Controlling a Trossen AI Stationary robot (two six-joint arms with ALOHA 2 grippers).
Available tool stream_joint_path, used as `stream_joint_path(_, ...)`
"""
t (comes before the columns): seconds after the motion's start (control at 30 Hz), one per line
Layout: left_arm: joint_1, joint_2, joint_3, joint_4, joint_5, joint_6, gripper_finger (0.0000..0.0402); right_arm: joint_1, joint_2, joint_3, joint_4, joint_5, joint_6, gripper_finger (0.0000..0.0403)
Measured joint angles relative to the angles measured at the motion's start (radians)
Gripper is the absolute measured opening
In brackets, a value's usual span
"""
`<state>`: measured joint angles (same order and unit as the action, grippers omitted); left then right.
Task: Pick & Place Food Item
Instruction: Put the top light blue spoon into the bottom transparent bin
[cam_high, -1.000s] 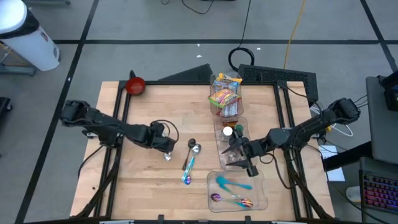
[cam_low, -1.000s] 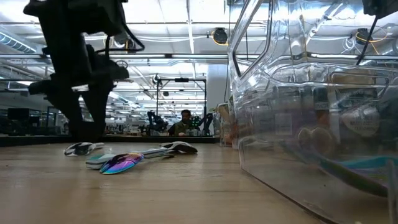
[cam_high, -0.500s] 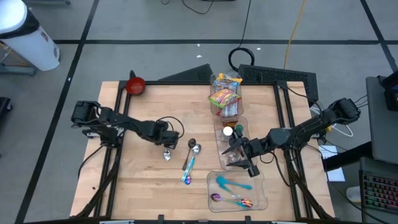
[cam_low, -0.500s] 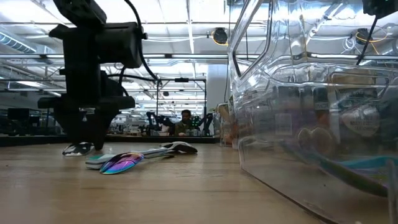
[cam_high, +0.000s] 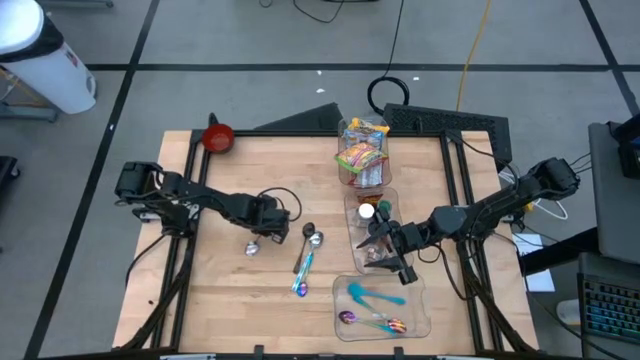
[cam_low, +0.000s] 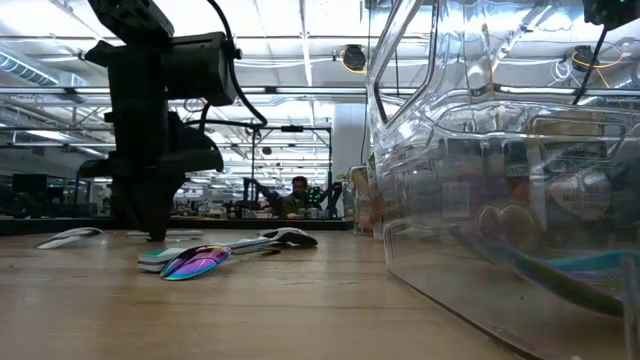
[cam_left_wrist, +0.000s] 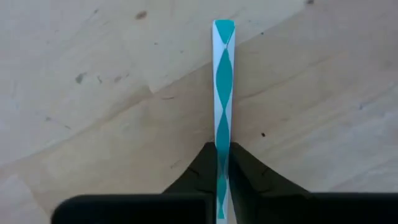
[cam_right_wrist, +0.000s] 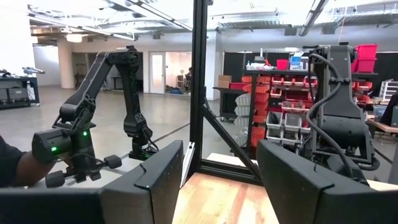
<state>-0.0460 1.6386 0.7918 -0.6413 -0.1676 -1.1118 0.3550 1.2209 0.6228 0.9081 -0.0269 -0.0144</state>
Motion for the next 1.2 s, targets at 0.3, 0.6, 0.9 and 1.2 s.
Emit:
stream_joint_path(0.3, -0.002, -0.005, -0.002, 0.016, -0.012, 0.185, 0.0022, 0.000, 0.000, 0.000, -0.001, 0.000, -0.019, 0.0196)
stream_joint_path(0.6, -0.076, -0.191, -0.007, 0.078, -0.229, 0.275, 0.0017, 0.000, 0.000, 0.000, -0.018, 0.000, -0.028, 0.0196)
stream_joint_path(0.9, -0.258, -0.414, -0.005, 0.230, -0.508, 0.473, 0.0017, 0.000, 0.000, 0.000, -0.028, 0.003, -0.028, 0.0196)
stream_joint_path(1.2, -0.356, -0.443, -0.017, 0.318, -0.629, 0.630, 0.0015, -0.001, 0.000, 0.000, -0.032, 0.005, -0.035, 0.0196)
